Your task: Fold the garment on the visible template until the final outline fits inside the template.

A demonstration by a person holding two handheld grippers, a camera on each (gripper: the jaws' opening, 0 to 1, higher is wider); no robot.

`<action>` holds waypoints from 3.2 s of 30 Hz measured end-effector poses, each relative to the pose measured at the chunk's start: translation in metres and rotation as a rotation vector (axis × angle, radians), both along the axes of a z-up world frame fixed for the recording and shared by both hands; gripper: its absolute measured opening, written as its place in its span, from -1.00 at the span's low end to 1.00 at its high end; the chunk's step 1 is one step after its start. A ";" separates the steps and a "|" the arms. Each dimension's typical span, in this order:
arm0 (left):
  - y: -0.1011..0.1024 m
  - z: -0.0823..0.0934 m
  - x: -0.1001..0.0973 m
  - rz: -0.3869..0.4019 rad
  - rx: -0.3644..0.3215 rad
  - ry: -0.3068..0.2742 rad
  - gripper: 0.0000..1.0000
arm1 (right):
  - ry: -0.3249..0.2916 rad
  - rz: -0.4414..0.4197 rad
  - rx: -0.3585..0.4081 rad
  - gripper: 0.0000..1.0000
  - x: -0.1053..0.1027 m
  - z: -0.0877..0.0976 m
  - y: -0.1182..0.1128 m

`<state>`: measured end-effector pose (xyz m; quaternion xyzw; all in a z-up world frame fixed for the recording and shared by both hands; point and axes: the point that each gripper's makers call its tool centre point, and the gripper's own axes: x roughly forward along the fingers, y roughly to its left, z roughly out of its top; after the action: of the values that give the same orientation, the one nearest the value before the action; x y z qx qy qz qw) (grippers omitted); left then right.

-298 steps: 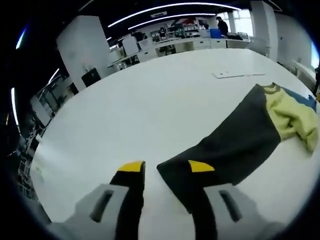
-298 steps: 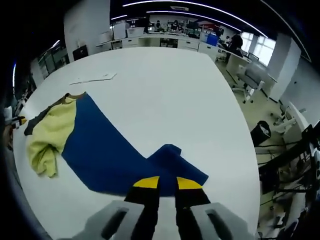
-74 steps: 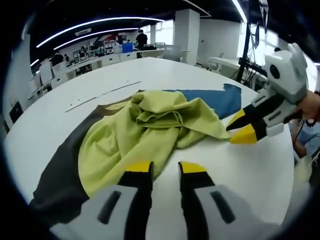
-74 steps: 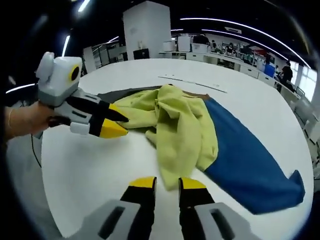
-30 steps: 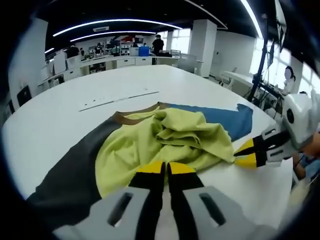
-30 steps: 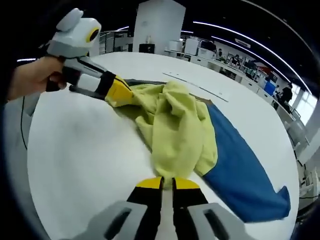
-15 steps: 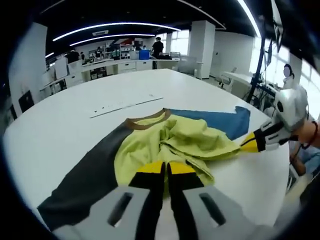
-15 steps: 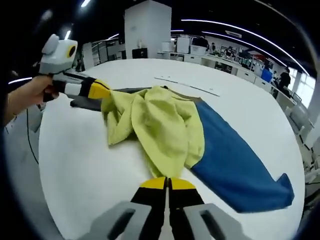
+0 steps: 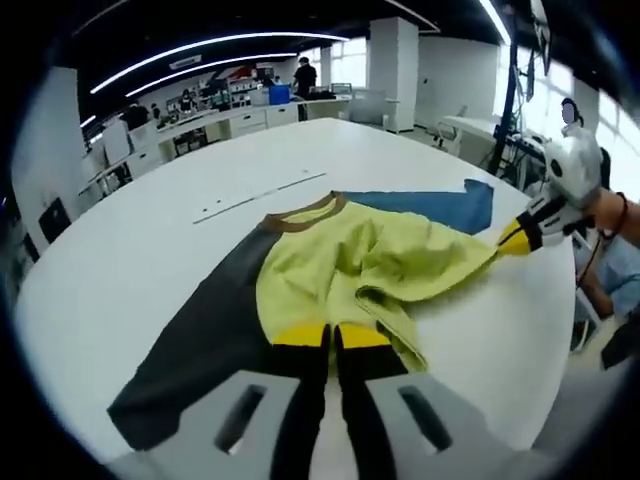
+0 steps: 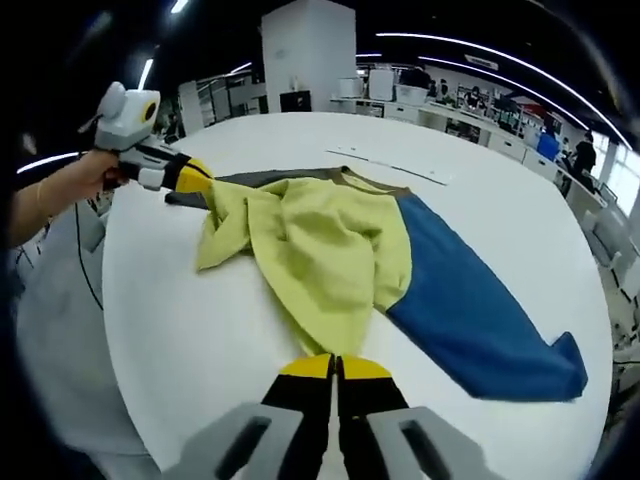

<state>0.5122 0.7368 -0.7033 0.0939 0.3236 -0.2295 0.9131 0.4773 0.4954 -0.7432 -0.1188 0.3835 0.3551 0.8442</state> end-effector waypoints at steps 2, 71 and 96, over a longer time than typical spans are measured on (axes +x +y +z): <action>0.002 0.000 -0.005 0.000 0.006 0.005 -1.00 | 0.003 0.000 -0.004 -1.00 -0.004 -0.001 -0.004; -0.015 -0.070 -0.108 0.190 -0.031 0.116 -0.72 | 0.129 -0.392 -0.060 -0.75 -0.046 -0.033 -0.037; -0.007 -0.057 -0.111 0.218 -0.076 0.130 -1.00 | 0.123 -0.403 0.079 -1.00 -0.047 -0.015 -0.041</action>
<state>0.4009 0.7301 -0.7605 0.0082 0.3815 -0.1467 0.9126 0.4299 0.4540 -0.7579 0.0153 0.4360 0.2006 0.8772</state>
